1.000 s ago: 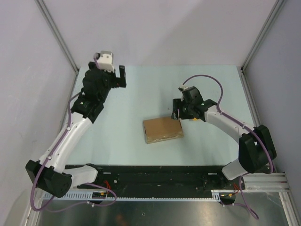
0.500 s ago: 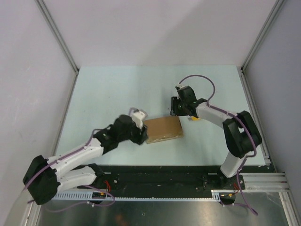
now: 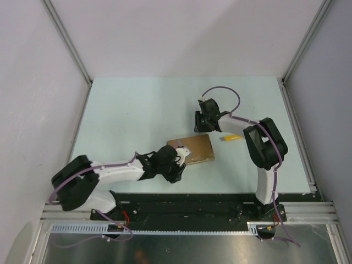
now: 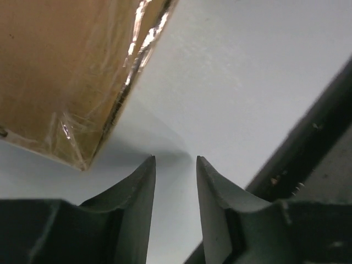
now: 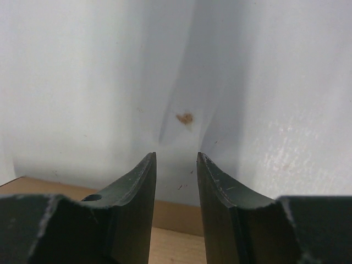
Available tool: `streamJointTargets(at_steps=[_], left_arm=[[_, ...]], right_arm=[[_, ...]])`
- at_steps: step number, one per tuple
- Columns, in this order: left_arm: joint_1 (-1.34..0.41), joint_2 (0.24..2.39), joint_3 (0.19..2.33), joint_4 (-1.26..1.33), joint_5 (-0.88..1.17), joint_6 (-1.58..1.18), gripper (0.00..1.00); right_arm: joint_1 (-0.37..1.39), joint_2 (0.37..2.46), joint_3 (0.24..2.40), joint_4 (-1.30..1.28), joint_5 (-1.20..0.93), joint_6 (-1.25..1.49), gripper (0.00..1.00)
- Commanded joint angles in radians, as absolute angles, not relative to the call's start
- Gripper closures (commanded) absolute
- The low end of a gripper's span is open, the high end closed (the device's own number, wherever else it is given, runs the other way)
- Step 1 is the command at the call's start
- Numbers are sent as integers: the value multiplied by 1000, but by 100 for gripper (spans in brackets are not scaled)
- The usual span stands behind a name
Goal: Unpack the express box
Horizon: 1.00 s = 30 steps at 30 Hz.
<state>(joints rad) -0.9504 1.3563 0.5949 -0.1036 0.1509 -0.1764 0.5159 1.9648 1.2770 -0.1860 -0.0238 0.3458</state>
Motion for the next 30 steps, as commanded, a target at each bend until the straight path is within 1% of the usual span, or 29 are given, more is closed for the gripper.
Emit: streamJointTargets(at_steps=[1,3,6,8,14,21,26,27,30], left_arm=[[-954,1463,675,-66,28,-216,61],[-951,1480,710,-64,2,-229,61],[-934,1486,747,-69,-95,-250,60],[-908,1497,759,-68,-106,-282,59],[-729,1572,830,-68,-52,-354,58],[-609,1660,936,-66,-18,-413,58],[-497,1640,911,-66,38,-463,58],[-482,1626,890,-66,57,-469,58],[-437,1576,858,-66,101,-485,58]], right_arm=[[522,1967,1322,-204,-17,336,62],[525,1959,1321,-251,-18,334,62],[526,1945,1318,-317,-2,330,64],[526,1934,1313,-366,-2,337,65],[528,1869,1284,-455,-3,373,66],[577,1799,1236,-503,-46,365,66],[600,1761,1236,-543,-2,405,66],[595,1758,1236,-545,58,411,65],[591,1726,1239,-545,109,410,66]])
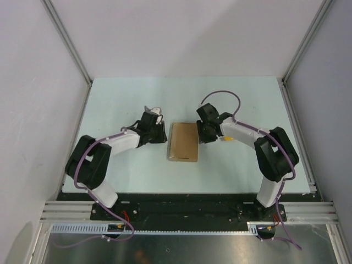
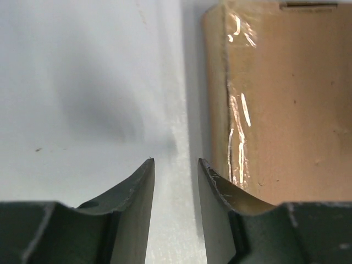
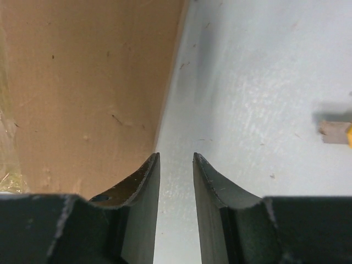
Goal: Unpack the express box
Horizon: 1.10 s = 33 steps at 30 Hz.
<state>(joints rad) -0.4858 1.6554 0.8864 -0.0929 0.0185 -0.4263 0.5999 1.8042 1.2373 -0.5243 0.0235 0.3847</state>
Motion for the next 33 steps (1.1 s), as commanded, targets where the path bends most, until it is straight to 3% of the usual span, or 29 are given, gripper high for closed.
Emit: streamJointTargets(at_steps=[1,10,15,19,22,24,27,33], left_arm=[[-431,1563,853,-64,115,-492,58],[-420,1557,865,52,420,-517,53],[-419,1638,856,67,442,-597,65],[-417,1654,838,74,387,-606,69],[-416,1648,824,86,379,-614,70],[-416,1644,812,100,385,-620,70],[-416,1646,808,104,390,-615,70],[-416,1579,801,100,362,-601,69]], right_arm=[[594,1706,1249,-551,120,407,67],[653,1704,1266,-451,34,370,66],[718,1761,1279,-371,-20,324,80],[738,1801,1287,-341,-5,308,80],[776,1819,1302,-353,115,269,71],[801,1827,1304,-356,201,259,57],[818,1838,1304,-364,268,258,46],[825,1855,1304,-376,333,250,32]])
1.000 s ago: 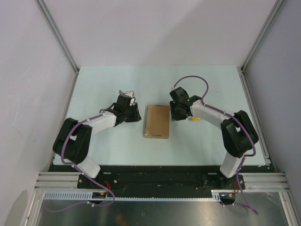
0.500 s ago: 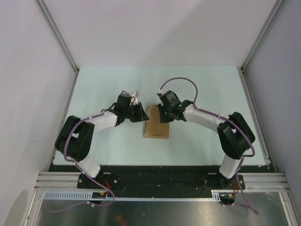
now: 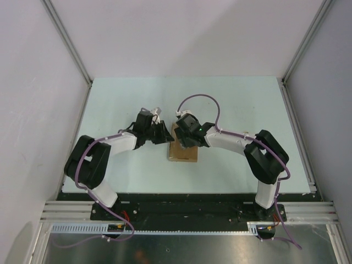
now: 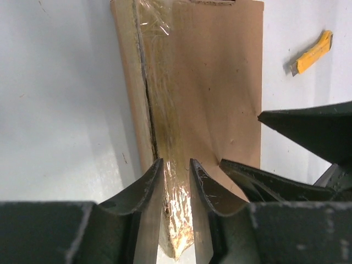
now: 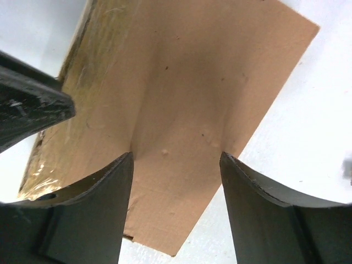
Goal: Unpack the express box
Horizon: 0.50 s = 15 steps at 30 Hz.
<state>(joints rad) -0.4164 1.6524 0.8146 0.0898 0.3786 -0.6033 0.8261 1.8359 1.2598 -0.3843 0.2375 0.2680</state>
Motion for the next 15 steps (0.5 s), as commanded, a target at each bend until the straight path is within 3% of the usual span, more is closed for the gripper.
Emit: streamJointTargets(at_steps=[1,8,15], left_arm=[[-416,1562,801,94,342,-595,69],[-416,1532,804,71,285,-551,65],[-416,1649,831,71,291,-536,71]], right_arm=[[825,1858,1304,-377,333,249,30],[825,1878,1305,-371,321,230,25],[824,1882,1304,-365,287,227,26]])
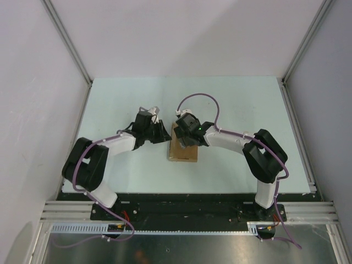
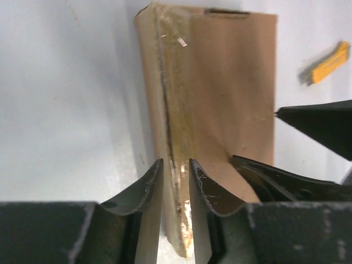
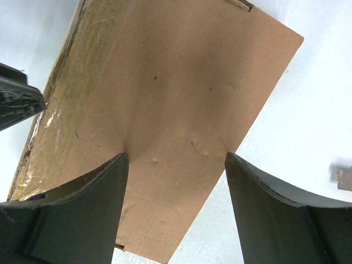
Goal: Unpack the express box
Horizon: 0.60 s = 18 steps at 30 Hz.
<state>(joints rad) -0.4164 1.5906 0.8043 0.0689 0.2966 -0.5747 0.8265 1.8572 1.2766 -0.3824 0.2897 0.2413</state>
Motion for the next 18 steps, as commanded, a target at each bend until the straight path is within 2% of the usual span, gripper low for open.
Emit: streamJointTargets(at_steps=[1,5,11,18], left_arm=[[-416,1663,837,72,298,-525,72],[-416,1730,877,71,327,-485,80],[-373,1707,836,48,242,-491,85],[-347,1710,830,18,252,-505,89]], right_arm=[[822,1884,1304,-362,282,229,26],[819,1884,1304,-362,273,233,28],[807,1885,1304,-373,268,245,31],[796,1891,1304,-388,264,262,33]])
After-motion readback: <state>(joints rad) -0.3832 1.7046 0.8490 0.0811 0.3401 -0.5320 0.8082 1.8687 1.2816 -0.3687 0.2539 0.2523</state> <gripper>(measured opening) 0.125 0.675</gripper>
